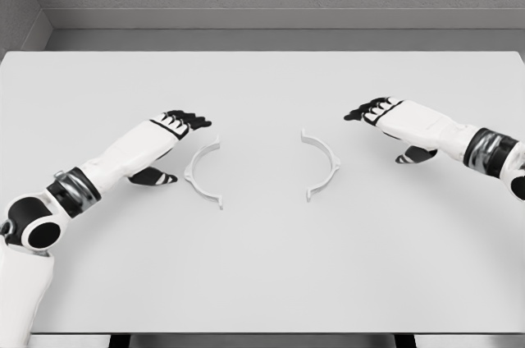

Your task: Assemble PVC drainage pipe clamps

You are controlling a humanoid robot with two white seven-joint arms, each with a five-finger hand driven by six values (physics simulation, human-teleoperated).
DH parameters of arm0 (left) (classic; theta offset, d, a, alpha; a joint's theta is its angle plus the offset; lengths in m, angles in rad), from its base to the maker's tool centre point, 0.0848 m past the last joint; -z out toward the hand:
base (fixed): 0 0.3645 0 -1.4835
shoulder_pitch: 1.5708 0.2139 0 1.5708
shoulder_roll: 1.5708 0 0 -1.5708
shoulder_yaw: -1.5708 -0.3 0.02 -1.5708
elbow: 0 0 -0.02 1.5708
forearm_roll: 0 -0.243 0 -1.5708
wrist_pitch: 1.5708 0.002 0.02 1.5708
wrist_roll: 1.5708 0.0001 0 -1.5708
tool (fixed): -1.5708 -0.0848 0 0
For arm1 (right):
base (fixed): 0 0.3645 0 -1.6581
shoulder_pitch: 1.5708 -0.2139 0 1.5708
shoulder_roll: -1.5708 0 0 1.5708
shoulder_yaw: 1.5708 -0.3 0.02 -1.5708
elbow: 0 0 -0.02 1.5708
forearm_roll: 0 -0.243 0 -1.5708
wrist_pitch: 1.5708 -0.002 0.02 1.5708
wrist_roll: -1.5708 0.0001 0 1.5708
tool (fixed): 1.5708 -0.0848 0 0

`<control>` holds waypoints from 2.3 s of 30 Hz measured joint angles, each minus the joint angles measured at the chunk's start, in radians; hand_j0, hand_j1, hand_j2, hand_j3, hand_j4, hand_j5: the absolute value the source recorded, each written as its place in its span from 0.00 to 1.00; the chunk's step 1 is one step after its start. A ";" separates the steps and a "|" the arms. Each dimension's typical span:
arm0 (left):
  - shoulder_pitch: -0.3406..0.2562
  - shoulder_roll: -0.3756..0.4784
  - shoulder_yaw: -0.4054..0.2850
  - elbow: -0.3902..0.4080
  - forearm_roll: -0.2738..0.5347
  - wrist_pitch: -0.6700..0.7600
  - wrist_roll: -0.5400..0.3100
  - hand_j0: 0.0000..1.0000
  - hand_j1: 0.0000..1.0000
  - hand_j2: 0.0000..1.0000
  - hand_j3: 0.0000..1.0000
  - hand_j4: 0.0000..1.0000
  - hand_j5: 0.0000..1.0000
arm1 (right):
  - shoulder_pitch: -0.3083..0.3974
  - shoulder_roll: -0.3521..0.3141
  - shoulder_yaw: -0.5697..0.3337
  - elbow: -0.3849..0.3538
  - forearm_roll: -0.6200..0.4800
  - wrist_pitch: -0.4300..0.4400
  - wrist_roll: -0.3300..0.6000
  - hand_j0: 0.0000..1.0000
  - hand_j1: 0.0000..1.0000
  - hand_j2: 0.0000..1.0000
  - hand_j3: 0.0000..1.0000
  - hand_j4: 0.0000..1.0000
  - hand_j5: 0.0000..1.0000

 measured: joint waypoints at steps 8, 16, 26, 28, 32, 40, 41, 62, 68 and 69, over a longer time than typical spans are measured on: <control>-0.009 0.002 -0.016 0.013 -0.002 0.020 -0.001 1.00 1.00 1.00 1.00 1.00 1.00 | -0.023 0.076 0.002 0.042 0.004 0.000 0.000 1.00 1.00 1.00 1.00 1.00 1.00; -0.020 0.002 -0.017 0.025 -0.002 0.077 -0.001 1.00 1.00 1.00 1.00 1.00 1.00 | -0.025 0.132 0.004 0.051 0.003 -0.001 0.000 1.00 1.00 1.00 1.00 1.00 1.00; -0.049 -0.022 -0.036 0.054 -0.001 0.084 0.000 1.00 1.00 1.00 1.00 1.00 1.00 | -0.075 0.158 0.027 0.134 0.006 0.001 0.000 1.00 1.00 1.00 1.00 1.00 1.00; -0.052 -0.023 -0.040 0.061 -0.002 0.084 0.000 1.00 1.00 1.00 1.00 1.00 1.00 | -0.075 0.165 0.038 0.144 0.006 0.001 0.000 1.00 1.00 1.00 1.00 1.00 1.00; -0.054 -0.028 -0.045 0.066 -0.002 0.084 0.001 1.00 1.00 1.00 1.00 1.00 1.00 | -0.075 0.170 0.054 0.152 0.006 0.001 0.000 1.00 1.00 1.00 1.00 1.00 1.00; -0.052 -0.035 -0.054 0.064 -0.003 0.083 0.002 1.00 1.00 1.00 1.00 1.00 1.00 | -0.077 0.181 0.063 0.150 -0.005 0.003 0.000 1.00 1.00 1.00 1.00 1.00 1.00; -0.052 -0.036 -0.055 0.062 -0.003 0.083 0.002 1.00 1.00 1.00 1.00 1.00 1.00 | -0.077 0.184 0.064 0.149 -0.006 0.003 0.000 1.00 1.00 1.00 1.00 1.00 1.00; -0.051 -0.073 -0.082 0.029 -0.002 0.082 0.001 1.00 1.00 1.00 1.00 1.00 1.00 | -0.078 0.205 0.079 0.139 -0.027 0.007 0.000 1.00 1.00 1.00 1.00 1.00 1.00; -0.060 -0.095 -0.085 0.034 -0.022 0.084 0.001 1.00 1.00 1.00 1.00 1.00 1.00 | -0.078 0.207 0.084 0.139 -0.028 0.007 0.000 1.00 1.00 1.00 1.00 1.00 1.00; -0.064 -0.099 -0.085 0.035 -0.025 0.088 0.001 1.00 1.00 1.00 1.00 1.00 1.00 | -0.078 0.207 0.084 0.140 -0.027 0.007 0.000 1.00 1.00 1.00 1.00 1.00 1.00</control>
